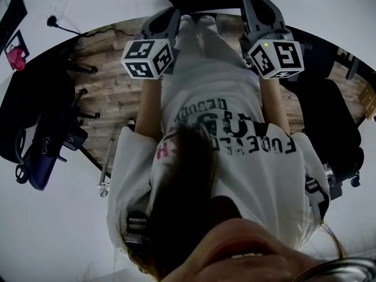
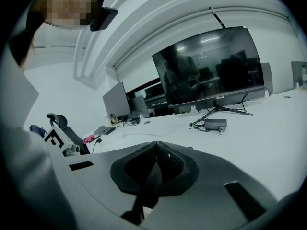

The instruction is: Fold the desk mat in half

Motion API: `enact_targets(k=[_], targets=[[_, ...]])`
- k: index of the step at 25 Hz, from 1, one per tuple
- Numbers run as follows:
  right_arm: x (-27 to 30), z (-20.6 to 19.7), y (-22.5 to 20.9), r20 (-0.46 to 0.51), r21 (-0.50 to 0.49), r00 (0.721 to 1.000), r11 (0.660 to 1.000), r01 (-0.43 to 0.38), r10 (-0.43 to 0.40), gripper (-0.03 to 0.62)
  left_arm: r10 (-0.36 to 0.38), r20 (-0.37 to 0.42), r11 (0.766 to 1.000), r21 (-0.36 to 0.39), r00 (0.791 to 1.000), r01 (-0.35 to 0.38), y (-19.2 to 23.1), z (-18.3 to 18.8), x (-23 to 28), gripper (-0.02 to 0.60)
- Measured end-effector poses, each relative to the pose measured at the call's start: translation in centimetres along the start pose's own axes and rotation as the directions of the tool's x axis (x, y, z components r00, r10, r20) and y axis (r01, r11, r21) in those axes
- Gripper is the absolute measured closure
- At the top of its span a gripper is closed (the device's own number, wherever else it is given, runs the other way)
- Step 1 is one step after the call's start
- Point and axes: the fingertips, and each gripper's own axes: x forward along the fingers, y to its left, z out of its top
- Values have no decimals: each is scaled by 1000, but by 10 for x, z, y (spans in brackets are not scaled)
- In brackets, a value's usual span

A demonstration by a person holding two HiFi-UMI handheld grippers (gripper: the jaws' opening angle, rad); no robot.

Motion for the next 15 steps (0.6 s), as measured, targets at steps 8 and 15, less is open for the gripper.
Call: enact_targets(k=[8,15], targets=[[0,11,-9,27,1,1000,1000,6,-6,594,-96,-4,994,49,995,96,-27,7,14,569],[-2,13,-23,30,8,1000,1000,-1,1,594,-115,-22,992,54,993,116,-46,5,27,569]])
